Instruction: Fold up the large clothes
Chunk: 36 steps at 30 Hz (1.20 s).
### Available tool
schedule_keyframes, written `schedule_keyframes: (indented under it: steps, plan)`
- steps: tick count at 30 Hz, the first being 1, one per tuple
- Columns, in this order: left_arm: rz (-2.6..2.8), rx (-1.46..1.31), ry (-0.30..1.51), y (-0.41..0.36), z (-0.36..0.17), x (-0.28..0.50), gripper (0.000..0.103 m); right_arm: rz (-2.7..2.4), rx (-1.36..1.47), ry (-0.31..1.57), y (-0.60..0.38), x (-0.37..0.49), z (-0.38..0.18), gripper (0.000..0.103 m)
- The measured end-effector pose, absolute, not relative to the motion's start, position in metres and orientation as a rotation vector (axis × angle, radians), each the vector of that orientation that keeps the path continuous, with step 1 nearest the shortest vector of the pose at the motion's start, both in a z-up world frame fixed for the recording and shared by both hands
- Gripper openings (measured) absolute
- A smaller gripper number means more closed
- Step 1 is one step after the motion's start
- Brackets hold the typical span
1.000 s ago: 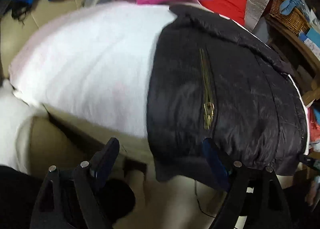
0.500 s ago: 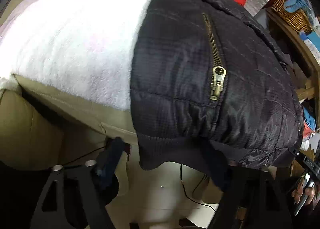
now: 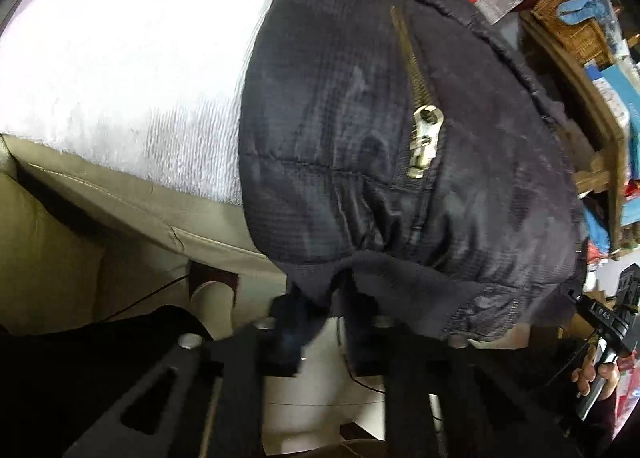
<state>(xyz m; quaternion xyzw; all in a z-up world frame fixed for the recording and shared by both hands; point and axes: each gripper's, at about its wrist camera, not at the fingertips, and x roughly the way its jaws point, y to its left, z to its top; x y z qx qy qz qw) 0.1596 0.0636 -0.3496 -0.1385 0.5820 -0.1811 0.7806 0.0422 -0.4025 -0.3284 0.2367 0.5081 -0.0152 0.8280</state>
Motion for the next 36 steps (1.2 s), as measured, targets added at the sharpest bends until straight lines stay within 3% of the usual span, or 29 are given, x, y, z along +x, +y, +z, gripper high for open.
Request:
schedule_keyframes:
  steps: [6, 10, 12, 14, 17, 19, 20, 21, 22, 24, 31, 36]
  plan:
    - [-0.532, -0.316, 1.13, 0.062, -0.305, 0.156, 0.009, 0.08, 0.518, 1.006, -0.399, 0.047, -0.285, 0.011]
    - [-0.524, -0.303, 1.174, 0.06, -0.316, 0.161, 0.01, 0.057, 0.572, 1.091, -0.41, 0.05, -0.314, 0.015]
    - [-0.488, -0.31, 1.248, 0.057, -0.331, 0.167, 0.023, 0.032, 0.627, 1.127, -0.417, 0.051, -0.332, 0.024]
    - [-0.478, -0.316, 1.271, 0.056, -0.339, 0.169, 0.05, 0.037, 0.703, 1.116, -0.425, 0.051, -0.345, 0.031]
    - [-0.449, -0.317, 1.31, 0.053, -0.355, 0.175, 0.057, 0.011, 0.751, 1.129, -0.434, 0.048, -0.356, 0.057]
    - [-0.448, -0.336, 1.322, 0.053, -0.355, 0.174, 0.057, 0.034, 0.698, 1.12, -0.428, 0.048, -0.354, 0.052]
    - [-0.451, -0.339, 1.316, 0.054, -0.356, 0.173, 0.047, 0.051, 0.683, 1.116, -0.424, 0.049, -0.351, 0.032]
    - [-0.445, -0.329, 1.312, 0.055, -0.357, 0.172, 0.039, 0.055, 0.667, 1.115, -0.422, 0.046, -0.345, 0.022]
    - [-0.439, -0.322, 1.311, 0.056, -0.357, 0.172, 0.025, 0.055, 0.642, 1.113, -0.419, 0.044, -0.338, 0.019]
    - [-0.453, -0.342, 1.301, 0.062, -0.355, 0.171, 0.012, 0.063, 0.604, 1.102, -0.413, 0.044, -0.326, 0.014]
    - [-0.577, -0.436, 1.224, 0.07, -0.315, 0.174, 0.008, 0.139, 0.622, 0.898, -0.415, 0.042, -0.26, 0.012]
    - [-0.682, -0.49, 1.089, 0.075, -0.25, 0.193, 0.008, 0.167, 0.657, 0.724, -0.422, 0.075, -0.217, 0.012]
